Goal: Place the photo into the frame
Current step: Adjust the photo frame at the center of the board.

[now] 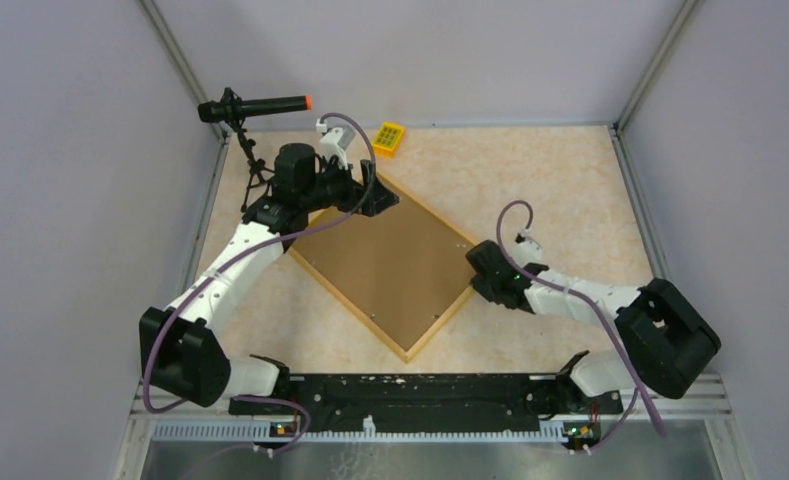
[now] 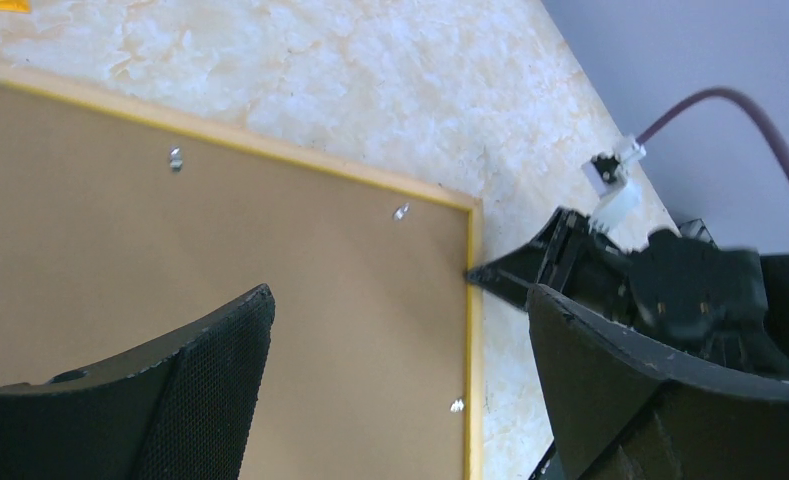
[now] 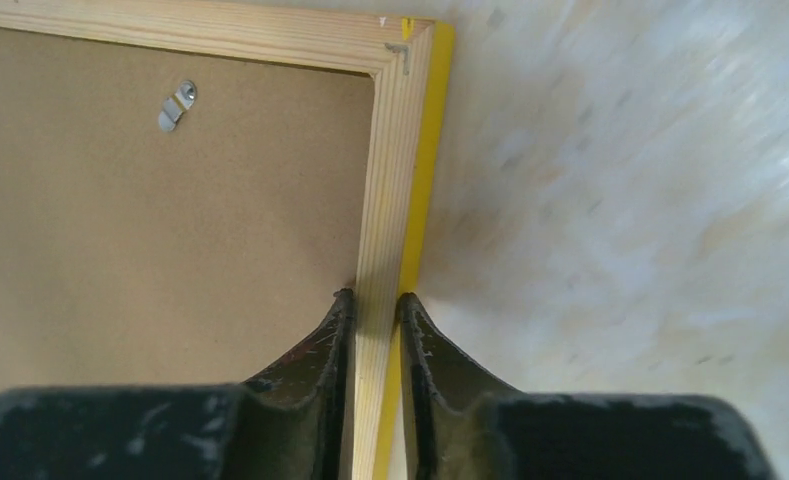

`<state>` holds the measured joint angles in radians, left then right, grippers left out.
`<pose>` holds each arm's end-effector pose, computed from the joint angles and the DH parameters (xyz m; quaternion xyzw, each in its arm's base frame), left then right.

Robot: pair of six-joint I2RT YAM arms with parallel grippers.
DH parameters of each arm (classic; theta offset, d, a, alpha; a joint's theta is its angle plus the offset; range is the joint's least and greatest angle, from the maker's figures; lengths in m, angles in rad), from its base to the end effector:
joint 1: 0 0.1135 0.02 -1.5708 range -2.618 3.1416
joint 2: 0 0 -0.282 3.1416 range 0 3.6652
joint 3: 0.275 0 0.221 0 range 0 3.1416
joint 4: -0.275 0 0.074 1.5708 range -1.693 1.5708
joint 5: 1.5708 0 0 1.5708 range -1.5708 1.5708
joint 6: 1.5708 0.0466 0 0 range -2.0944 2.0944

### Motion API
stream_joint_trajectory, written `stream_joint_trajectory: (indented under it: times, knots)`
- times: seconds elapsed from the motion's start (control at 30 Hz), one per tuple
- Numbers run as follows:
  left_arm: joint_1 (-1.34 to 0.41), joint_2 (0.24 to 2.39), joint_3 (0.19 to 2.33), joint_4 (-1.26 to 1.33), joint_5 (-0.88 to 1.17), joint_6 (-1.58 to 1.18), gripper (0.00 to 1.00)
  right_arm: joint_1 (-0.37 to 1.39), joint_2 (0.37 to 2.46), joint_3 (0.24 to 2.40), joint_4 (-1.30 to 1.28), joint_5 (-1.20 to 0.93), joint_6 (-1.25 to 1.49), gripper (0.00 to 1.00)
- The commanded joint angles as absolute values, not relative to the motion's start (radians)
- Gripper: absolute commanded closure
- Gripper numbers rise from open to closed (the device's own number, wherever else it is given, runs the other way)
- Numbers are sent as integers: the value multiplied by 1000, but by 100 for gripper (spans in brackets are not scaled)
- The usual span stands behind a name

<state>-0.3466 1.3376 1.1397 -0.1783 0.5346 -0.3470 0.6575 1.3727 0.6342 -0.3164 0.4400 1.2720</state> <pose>0.2565 -0.1179 0.3630 0.1484 0.7975 -0.3898 0.4359 0.1859 0.1184 0.1901 0.3385 0.8826 0.0844 0.3152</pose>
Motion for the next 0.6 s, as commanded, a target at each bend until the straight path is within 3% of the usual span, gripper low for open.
stream_joint_trajectory:
  times: [0.0,0.1,0.23,0.4,0.57]
  knots:
    - [-342,1314,1131,-129,526,-342,1,825,1377,568,-214,378,1480,71]
    - [-342,1321,1134,-132,539,-346,1,848,1390,568,-163,322,1429,52]
    - [-342,1317,1133,-132,529,-342,1,850,1317,569,-133,314,1144,43]
    - [-340,1312,1132,-131,538,-348,1,824,1221,634,-201,387,719,4]
    - [-341,1322,1133,-130,546,-352,1,700,1302,769,-242,226,354,1]
